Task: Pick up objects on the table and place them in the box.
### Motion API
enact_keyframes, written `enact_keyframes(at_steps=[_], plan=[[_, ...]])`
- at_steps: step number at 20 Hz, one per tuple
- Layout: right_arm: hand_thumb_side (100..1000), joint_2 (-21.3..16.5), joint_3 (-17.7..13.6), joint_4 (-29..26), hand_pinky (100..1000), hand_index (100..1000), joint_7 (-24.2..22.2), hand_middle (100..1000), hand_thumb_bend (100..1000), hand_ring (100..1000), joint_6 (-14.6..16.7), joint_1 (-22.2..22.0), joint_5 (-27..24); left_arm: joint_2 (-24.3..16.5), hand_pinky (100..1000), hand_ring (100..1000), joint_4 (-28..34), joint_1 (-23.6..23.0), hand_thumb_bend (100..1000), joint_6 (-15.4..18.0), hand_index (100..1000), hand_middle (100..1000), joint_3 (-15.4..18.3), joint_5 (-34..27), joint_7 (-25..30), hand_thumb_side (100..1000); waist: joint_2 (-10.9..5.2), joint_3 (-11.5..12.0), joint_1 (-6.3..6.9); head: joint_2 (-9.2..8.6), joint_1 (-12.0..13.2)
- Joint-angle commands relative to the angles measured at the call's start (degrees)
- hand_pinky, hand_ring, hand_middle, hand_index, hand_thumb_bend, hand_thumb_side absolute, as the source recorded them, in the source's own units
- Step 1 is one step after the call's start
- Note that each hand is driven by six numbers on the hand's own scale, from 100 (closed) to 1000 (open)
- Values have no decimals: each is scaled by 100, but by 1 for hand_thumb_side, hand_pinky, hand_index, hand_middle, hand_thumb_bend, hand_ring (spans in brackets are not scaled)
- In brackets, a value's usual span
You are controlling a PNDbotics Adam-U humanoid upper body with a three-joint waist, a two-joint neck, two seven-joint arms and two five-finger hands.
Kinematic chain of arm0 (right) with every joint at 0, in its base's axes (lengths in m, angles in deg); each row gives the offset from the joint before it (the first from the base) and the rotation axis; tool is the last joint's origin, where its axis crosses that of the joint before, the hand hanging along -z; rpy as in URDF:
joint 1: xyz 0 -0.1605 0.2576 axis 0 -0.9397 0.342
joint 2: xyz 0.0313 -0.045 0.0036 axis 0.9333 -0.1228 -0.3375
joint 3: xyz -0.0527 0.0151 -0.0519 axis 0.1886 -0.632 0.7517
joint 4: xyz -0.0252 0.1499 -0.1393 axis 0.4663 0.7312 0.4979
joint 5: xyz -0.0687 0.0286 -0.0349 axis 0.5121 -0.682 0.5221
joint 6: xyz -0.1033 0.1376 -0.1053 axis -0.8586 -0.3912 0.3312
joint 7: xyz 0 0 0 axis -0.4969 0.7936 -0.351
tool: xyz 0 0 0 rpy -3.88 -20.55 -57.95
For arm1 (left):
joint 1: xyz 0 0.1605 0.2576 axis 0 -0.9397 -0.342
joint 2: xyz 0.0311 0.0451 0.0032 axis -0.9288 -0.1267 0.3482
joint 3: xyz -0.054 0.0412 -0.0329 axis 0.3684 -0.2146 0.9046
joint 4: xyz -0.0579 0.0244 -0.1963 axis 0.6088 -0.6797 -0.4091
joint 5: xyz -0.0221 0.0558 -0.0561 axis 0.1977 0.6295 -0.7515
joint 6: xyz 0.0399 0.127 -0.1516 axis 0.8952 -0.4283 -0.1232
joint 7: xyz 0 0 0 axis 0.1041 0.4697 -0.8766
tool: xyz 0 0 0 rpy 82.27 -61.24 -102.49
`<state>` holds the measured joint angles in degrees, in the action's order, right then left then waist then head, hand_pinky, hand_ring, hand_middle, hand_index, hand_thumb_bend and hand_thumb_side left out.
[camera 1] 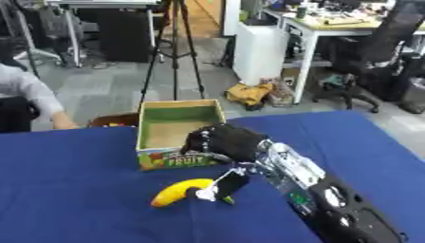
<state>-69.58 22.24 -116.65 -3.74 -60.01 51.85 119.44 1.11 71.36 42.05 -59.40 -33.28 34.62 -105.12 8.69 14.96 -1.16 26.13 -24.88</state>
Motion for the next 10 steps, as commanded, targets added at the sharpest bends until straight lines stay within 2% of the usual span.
enact_keyframes(at_steps=[1,10], plan=[[685,-39,-96,55,653,827,-147,736,432,751,23,140,61,-82,470,675,113,107,100,13,868,655,3,-17,19,986,-56,21,10,-43,-35],[669,20,-212,340,650,816,-361,720,402,737,-49,222,42,-64,471,675,113,150,100,23,868,656,-4,-30,25,986,-20,75,-3,-106,-82]])
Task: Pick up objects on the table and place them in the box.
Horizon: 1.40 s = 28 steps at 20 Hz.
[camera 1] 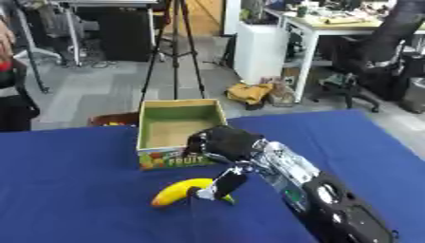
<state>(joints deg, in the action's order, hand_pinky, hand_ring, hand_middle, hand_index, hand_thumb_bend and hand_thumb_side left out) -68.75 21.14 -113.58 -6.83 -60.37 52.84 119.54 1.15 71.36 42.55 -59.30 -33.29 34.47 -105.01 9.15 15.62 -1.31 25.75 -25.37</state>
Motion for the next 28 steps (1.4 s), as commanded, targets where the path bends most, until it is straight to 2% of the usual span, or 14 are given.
enact_keyframes(at_steps=[1,12,21,25,28], plan=[[670,-57,-109,74,650,816,-70,719,400,736,-18,129,37,-68,471,674,113,105,100,13,868,656,-4,-15,16,986,-63,15,12,-68,-40],[640,-33,-125,320,638,804,-159,698,367,718,-8,185,-9,-52,469,672,113,127,100,14,867,654,0,-30,-2,986,-3,63,15,-112,-123],[502,-34,-108,686,643,820,-439,714,373,736,31,296,21,-33,466,670,113,157,100,3,867,652,3,-61,-13,985,86,154,54,-207,-266],[486,-52,-122,825,644,822,-517,713,378,735,46,351,1,-25,465,669,113,169,100,-1,867,649,4,-76,-17,986,127,178,69,-227,-290],[509,-71,-134,895,643,819,-560,710,357,734,50,391,-38,-22,464,668,113,180,100,-4,867,649,6,-87,-21,985,163,191,76,-260,-299]])
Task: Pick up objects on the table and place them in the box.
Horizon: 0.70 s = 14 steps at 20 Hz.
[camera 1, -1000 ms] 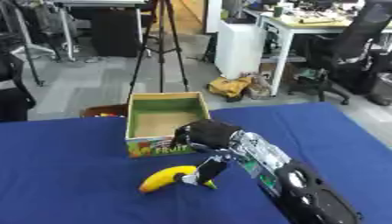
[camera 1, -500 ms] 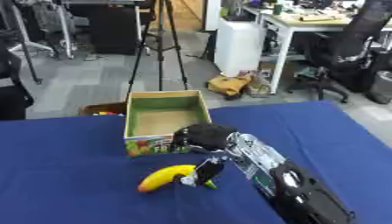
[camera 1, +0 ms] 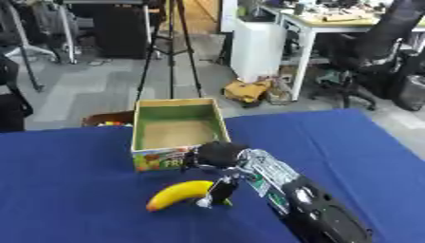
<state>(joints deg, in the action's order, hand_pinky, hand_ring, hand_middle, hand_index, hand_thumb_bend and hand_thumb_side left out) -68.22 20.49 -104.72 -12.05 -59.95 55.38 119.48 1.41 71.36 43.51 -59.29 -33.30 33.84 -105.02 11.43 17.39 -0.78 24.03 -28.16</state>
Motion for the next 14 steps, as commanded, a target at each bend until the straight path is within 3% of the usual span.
enact_keyframes(at_steps=[1,14], plan=[[515,-129,-73,24,643,817,-42,709,349,733,8,147,-45,-47,464,668,113,88,100,-5,867,648,7,-27,-22,985,-55,18,24,-97,-24],[519,-107,-82,184,633,803,-1,695,316,721,-23,234,-51,-31,462,666,113,170,100,7,866,647,7,-52,-21,984,80,107,16,-208,-75]])
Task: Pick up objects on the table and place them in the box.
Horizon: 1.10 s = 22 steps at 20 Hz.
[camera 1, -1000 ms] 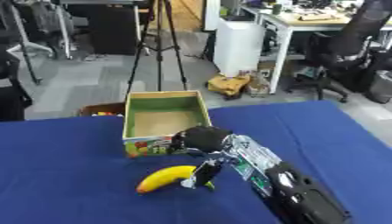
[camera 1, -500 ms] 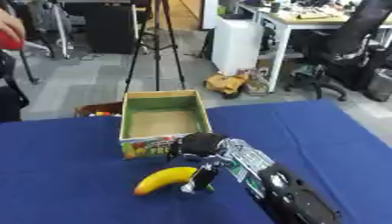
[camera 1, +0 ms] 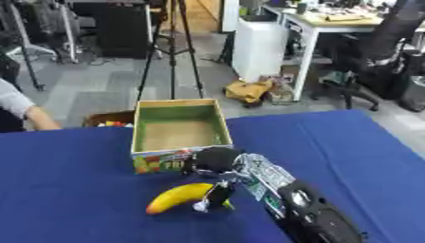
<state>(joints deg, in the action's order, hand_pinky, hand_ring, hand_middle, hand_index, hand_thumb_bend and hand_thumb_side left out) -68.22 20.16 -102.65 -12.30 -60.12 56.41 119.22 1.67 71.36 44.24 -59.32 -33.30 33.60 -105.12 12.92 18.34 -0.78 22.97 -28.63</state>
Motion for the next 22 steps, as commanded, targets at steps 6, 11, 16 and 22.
enact_keyframes(at_steps=[6,11,16,22], plan=[[512,-80,-40,66,628,794,23,686,302,716,18,150,56,-51,461,665,113,123,100,20,866,645,16,-39,-25,984,1,56,-3,-148,-75],[497,-55,-36,120,606,779,37,673,296,705,38,156,113,-46,460,665,113,134,100,20,866,643,21,-50,-35,984,48,60,-14,-145,-96],[498,-65,-34,183,581,765,77,656,299,691,45,166,140,-45,459,664,113,139,100,16,866,642,26,-58,-45,984,84,89,-5,-161,-136],[492,-62,-23,225,552,736,168,623,295,664,50,172,138,-38,459,664,113,143,100,9,866,641,31,-65,-51,984,104,95,7,-162,-169]])
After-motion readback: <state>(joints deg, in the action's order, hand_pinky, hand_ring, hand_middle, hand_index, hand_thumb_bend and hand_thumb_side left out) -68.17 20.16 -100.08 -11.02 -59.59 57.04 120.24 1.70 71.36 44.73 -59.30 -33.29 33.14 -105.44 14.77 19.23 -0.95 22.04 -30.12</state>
